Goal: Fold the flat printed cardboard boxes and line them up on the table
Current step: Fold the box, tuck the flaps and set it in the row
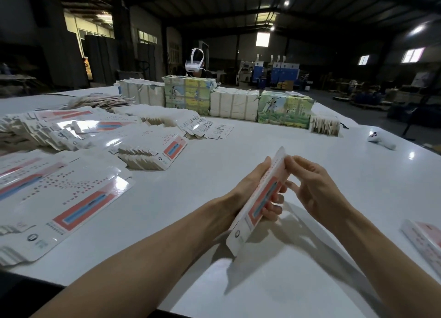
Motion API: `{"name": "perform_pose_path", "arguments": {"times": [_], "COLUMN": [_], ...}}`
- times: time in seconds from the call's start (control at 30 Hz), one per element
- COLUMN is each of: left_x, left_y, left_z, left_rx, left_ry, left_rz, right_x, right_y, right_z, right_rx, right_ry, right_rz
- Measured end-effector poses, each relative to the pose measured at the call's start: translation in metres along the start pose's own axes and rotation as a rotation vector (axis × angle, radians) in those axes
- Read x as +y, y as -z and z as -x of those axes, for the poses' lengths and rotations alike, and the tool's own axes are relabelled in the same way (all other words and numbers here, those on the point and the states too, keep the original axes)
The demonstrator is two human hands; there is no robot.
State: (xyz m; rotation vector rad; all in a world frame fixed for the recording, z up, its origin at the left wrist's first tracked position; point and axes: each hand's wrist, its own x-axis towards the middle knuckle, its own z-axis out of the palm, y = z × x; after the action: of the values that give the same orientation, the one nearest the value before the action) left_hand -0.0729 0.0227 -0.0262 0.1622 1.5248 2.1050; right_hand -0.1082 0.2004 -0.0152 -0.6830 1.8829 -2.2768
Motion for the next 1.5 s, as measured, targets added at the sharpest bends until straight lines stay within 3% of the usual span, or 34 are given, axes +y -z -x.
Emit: {"name": "perform_pose_path", "arguments": {"times": [0.13, 0.2, 0.33, 0.53, 0.73, 0.8, 0.93, 1.13, 1.3, 1.5], "left_x": [0.002, 0.002, -0.001, -0.002, -0.017, -0.017, -0.011, -0.011, -0.009, -0.012], "left_y": [0.007, 0.01, 0.011, 0.005, 0.009, 0.012, 0.003, 0.005, 0.008, 0.009], "left_z": [0.006, 0.006, 0.007, 0.007, -0.007, -0.006, -0.006, -0.01, -0.011, -0.008], "left_rx": [-0.025, -0.012, 0.098, 0.2, 0.511, 0.443, 0.278, 0.359, 0.408, 0.347], "left_ry": [-0.057, -0.079, -0.104, -0.113, -0.376, -0.454, -0.384, -0.332, -0.395, -0.345], "left_rz": [0.245, 0.257, 0.043, -0.097, -0.36, -0.395, -0.376, -0.369, -0.392, -0.502], "right_x": [0.007, 0.01, 0.011, 0.013, 0.017, 0.02, 0.022, 0.022, 0.022, 0.02], "right_y": [-0.013, -0.016, -0.014, -0.013, -0.012, -0.013, -0.014, -0.021, -0.024, -0.006], "right_z": [0.002, 0.003, 0.004, 0.005, 0.003, 0.003, 0.005, 0.009, 0.008, 0.003], "right_rx": [0.01, 0.028, 0.098, 0.138, 0.215, 0.226, 0.255, 0.205, 0.085, 0.065], "right_ry": [-0.044, -0.053, -0.108, -0.125, -0.069, -0.056, -0.007, 0.017, 0.008, -0.038], "right_rz": [-0.047, -0.038, -0.131, -0.147, -0.066, -0.031, 0.039, 0.117, 0.143, 0.17]}}
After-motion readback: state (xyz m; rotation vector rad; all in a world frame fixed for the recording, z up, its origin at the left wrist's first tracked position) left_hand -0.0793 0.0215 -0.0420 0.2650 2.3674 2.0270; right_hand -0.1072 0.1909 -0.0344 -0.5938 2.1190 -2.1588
